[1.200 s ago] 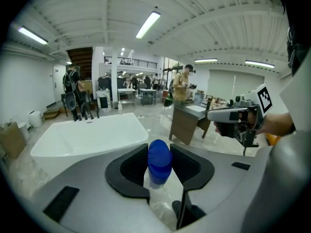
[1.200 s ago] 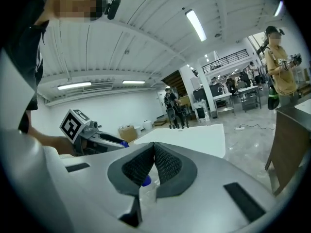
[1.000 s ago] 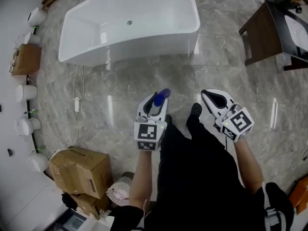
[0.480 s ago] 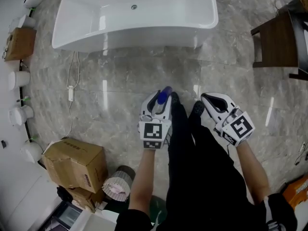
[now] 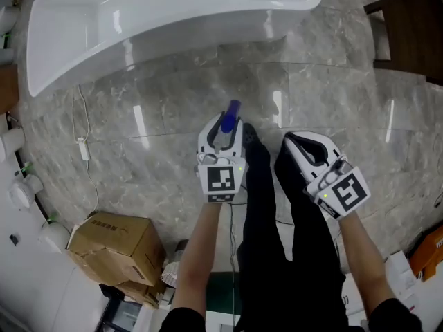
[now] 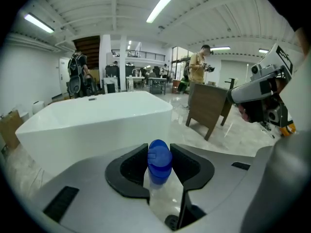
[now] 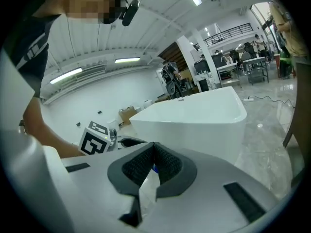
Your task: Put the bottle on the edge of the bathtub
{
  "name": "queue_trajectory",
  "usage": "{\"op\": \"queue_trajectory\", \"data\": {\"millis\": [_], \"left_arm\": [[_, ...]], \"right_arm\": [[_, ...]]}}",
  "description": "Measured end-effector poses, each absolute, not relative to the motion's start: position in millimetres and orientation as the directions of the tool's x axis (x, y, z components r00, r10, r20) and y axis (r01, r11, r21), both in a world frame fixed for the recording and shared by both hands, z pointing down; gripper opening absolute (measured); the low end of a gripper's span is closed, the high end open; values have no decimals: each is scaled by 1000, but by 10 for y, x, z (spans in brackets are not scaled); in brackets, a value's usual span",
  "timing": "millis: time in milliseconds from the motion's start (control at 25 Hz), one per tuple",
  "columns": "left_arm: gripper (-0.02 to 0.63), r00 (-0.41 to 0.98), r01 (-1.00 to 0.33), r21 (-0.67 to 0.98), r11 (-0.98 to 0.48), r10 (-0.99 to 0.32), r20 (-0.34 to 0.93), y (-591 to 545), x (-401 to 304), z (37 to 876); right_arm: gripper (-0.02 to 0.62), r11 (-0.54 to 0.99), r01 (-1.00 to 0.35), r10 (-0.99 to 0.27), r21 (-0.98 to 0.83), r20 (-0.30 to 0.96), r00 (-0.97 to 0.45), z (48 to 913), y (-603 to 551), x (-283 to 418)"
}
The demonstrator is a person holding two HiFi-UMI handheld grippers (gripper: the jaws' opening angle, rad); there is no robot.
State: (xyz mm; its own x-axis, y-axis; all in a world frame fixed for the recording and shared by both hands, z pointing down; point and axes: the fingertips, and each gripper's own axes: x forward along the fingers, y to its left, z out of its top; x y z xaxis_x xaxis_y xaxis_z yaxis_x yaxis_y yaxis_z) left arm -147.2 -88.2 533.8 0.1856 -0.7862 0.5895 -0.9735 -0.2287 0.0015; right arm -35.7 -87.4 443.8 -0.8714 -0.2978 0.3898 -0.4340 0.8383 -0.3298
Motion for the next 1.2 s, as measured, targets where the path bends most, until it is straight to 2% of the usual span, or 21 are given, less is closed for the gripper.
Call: {"op": "queue_trajectory", "data": {"millis": [200,640,920,1200], "left_arm": [[150,197,-960,-41,-278,-770,607,-1111,-1544,6409],[150,133,-967,-72,-245,-724,677,-1510,-1735,8454],[150,118,-979,-39,-200,-714,690,-1691,-1807,9233],[150,85,-985,-47,-167,-700,709,-1917,-1950,9670]], "right_arm": [[14,821,-467,-322,-328,410,-853,5304,-954,-362],[14,832,-475,-322,-287,447,-834,6855,-1198,-377],[14,855,-463,-335,-235,431,-838,7510,-1377,-514],[12,869,-468,-373,-161,408,-834,7882,-1705,-680]]}}
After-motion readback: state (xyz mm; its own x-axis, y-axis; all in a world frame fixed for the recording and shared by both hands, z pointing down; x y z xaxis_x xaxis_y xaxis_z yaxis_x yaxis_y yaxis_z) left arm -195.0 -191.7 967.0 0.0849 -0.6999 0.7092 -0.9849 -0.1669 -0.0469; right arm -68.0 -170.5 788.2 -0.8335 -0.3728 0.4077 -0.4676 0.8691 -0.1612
